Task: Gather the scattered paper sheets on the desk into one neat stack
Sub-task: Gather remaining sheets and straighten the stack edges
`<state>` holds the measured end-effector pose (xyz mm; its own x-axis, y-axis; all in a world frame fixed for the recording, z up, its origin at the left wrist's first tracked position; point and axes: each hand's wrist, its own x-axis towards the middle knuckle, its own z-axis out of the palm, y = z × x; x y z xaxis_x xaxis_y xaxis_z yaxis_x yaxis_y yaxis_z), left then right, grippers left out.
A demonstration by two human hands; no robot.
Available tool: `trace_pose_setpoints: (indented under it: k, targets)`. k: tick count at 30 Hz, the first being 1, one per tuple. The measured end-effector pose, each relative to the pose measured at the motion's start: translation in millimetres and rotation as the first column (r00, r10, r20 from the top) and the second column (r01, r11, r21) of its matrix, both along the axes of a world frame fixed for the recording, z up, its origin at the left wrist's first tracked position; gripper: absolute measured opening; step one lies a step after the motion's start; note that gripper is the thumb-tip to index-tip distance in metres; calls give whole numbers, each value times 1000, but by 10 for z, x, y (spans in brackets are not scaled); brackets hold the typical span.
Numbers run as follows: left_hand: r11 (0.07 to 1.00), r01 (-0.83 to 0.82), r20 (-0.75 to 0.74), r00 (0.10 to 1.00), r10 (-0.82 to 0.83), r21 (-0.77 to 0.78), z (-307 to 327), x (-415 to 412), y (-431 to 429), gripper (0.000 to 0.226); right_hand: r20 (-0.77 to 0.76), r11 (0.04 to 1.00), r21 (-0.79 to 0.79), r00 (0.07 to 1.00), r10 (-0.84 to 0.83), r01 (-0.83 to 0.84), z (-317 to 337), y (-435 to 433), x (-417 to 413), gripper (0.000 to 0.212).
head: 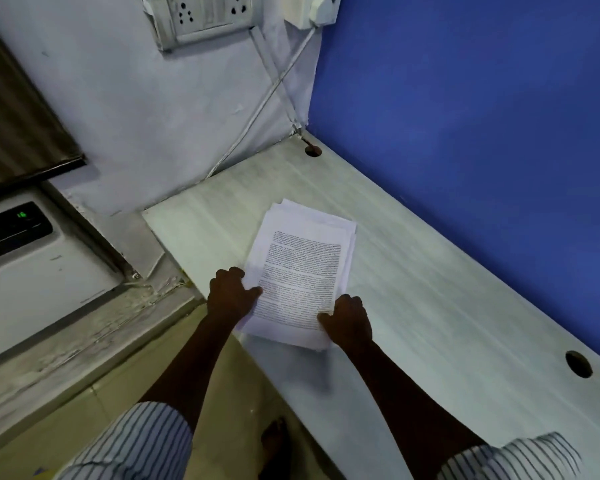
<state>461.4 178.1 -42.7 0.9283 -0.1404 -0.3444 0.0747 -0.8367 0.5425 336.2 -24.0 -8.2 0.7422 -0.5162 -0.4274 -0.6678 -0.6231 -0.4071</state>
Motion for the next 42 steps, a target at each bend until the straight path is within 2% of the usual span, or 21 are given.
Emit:
trace_pose_setpoints:
  k: [3,5,12,18,22,26,29,32,39,42]
  targets:
    - [1000,5,-29,1000,-5,15,-65,1,-87,77,-5,991,52,992,-123,123,-54,35,-4,66]
    - [1000,-5,-37,999,5,-7,-53,-4,-164,76,-54,989,101,993,-104,109,-83,40,-16,76]
    - [999,21,-63,998,-19,26,-78,-15,-305,78,-5,984,112,991,-135,135,-189,40,-199,77]
    - [998,62,-52,997,-61,16,-114,-77,-380,69,5,986,95,990,-139,138,-242,6,-456,79]
    - [999,29,-64,998,-26,35,-61,-176,-485,77,7,989,61,991,-135,134,-226,-78,-513,65]
    - [1000,16,-135,991,-17,-11,-56,-239,-497,85,23,995,16,994,-103,103,-234,-158,-603,72]
    - [1000,24,-99,995,-25,-14,-37,-420,-477,73,35,996,29,995,-90,89,-264,-190,-661,79]
    - [1000,7,-72,997,-8,-17,-28,-660,-424,63,44,996,45,996,-81,79,-279,-221,-745,78]
    - [998,-65,-53,997,64,-10,-153,-1209,-79,58,61,1000,12,998,22,-23,-313,-26,-1106,82]
    - [996,-83,-2,997,83,16,-199,-1492,93,58,43,998,-12,998,54,-54,-303,138,-1303,73]
